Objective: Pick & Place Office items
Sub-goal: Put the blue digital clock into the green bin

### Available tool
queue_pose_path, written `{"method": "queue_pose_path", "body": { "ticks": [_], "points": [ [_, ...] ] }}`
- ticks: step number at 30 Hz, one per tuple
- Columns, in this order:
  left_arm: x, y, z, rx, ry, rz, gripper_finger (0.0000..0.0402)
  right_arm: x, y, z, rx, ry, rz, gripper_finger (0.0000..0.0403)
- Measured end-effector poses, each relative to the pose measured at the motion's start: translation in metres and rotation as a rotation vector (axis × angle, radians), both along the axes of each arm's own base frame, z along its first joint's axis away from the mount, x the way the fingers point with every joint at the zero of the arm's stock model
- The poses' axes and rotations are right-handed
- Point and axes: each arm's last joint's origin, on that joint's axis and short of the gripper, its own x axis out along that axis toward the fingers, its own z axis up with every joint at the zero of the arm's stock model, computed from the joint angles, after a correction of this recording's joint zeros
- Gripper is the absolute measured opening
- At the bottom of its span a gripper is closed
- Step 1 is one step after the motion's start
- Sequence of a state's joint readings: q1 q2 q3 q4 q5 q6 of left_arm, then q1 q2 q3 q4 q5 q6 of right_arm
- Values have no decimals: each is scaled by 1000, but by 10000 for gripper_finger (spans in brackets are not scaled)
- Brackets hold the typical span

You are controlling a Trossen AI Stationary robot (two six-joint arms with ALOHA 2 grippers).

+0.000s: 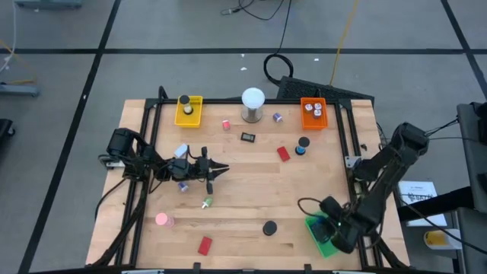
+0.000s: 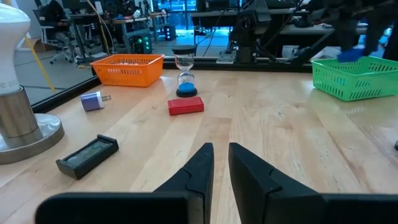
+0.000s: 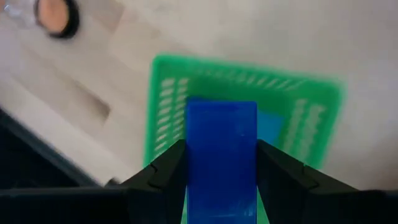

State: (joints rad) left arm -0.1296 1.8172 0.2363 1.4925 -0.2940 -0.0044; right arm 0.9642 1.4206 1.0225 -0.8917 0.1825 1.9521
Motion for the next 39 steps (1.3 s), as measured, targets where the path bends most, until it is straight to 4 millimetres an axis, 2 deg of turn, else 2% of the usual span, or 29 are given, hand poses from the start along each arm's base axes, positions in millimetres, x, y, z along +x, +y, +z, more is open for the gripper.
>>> {"method": "queue_pose_path", "body": {
  "ticks": [5,10,27,39],
  "points": [
    [0,0,0,0,0,0,58,5,12,-15,-4,9,-14,148],
    [0,0,0,0,0,0,57,13,14,-26,-9,54,-33,162],
    [0,0,0,0,0,0,56,23,12,-36,-33,62,-44,157],
    [0,0,0,0,0,0,56,24,15,-39,-20,77,-13,174]
  ]
}}
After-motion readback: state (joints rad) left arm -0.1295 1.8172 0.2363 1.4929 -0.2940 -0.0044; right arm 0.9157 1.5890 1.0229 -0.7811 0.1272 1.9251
